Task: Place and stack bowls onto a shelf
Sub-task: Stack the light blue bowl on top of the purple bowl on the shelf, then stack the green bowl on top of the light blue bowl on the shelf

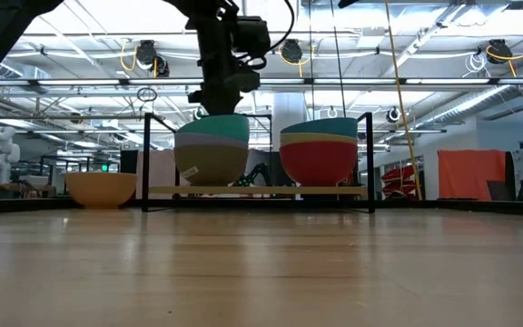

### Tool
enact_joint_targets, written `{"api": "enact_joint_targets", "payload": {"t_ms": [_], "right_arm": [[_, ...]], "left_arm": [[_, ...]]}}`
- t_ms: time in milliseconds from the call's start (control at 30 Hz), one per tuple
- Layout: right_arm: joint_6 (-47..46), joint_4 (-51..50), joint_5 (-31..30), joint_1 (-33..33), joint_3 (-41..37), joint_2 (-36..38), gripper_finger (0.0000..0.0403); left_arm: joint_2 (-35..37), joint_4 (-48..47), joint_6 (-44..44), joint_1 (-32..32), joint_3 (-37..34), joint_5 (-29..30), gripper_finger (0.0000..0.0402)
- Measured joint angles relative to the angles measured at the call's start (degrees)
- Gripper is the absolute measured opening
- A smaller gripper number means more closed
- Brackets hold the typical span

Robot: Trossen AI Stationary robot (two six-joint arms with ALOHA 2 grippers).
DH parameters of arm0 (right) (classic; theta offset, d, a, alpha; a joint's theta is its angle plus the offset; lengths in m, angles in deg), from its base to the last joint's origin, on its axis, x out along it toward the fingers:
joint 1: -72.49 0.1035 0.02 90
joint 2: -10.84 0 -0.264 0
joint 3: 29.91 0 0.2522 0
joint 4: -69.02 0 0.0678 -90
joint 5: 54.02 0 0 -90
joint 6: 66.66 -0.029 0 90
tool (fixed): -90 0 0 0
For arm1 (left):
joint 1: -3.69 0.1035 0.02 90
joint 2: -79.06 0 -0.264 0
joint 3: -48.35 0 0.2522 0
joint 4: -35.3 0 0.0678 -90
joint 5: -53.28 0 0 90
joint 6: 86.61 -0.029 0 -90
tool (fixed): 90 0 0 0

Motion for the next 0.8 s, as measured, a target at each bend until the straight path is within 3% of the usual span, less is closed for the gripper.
{"api": "enact_joint_targets", "payload": {"t_ms": [300,467,600,800], "right_arm": [[-0.96,0.51,0.13,0.00,0.00,-0.37,0.0000],[-1.05,0.45,0.30,0.00,-0.04,-0.55,0.0000],[-0.53,-0.93,0.31,0.02,-0.04,-0.81,0.0000],[0.06,-2.49,0.35,3.25,-0.04,-1.56,0.0000]], "left_arm": [[7.62,-3.36,-0.08,-0.11,3.24,0.26,0.0000],[13.66,-13.52,4.02,-0.97,3.30,0.90,0.0001],[16.23,-22.19,9.16,-3.25,3.26,1.82,0.0001],[21.27,-22.08,13.43,-9.76,2.47,-1.02,0.0001]]}}
